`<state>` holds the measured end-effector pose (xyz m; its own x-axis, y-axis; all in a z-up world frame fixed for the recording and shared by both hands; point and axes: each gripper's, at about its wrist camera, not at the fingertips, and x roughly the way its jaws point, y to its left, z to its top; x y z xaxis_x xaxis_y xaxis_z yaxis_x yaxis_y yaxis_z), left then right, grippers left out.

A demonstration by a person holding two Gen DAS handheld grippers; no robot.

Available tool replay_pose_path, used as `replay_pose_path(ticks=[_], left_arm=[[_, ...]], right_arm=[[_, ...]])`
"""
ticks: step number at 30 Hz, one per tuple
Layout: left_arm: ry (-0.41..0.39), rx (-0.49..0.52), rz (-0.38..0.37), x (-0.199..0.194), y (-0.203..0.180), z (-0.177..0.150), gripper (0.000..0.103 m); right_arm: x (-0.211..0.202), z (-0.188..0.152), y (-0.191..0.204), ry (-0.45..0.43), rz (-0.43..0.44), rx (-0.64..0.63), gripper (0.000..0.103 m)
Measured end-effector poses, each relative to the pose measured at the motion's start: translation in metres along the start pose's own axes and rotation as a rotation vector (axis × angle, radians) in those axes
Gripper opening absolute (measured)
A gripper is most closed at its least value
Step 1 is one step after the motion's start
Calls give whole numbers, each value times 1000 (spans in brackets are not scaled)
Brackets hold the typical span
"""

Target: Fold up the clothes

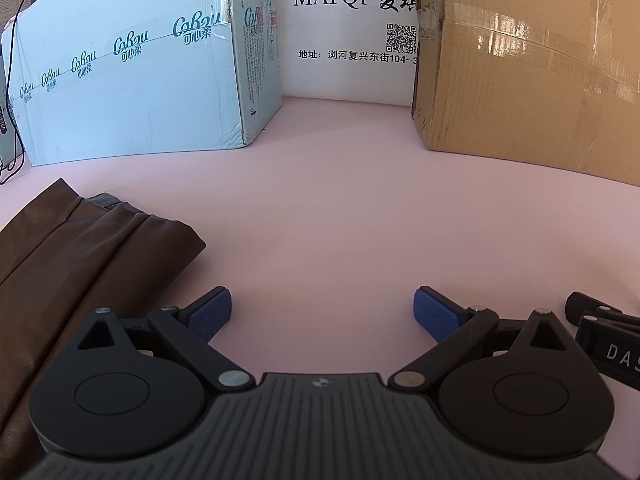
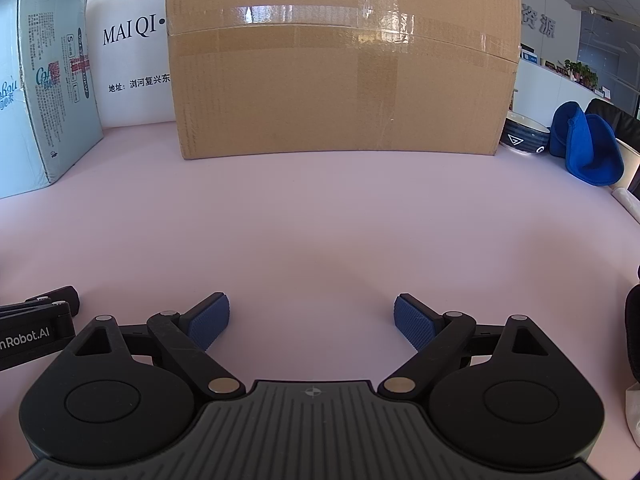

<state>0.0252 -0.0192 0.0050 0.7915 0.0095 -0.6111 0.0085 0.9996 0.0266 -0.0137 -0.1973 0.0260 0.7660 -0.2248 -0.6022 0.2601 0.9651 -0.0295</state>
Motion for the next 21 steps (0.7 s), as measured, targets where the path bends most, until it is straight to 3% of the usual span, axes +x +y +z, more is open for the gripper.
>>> replay_pose_path(ticks=[21], left_arm=[[1,0,2,0,-1,0,99]], right_arm=[[0,0,-1,5,-3,5,93]])
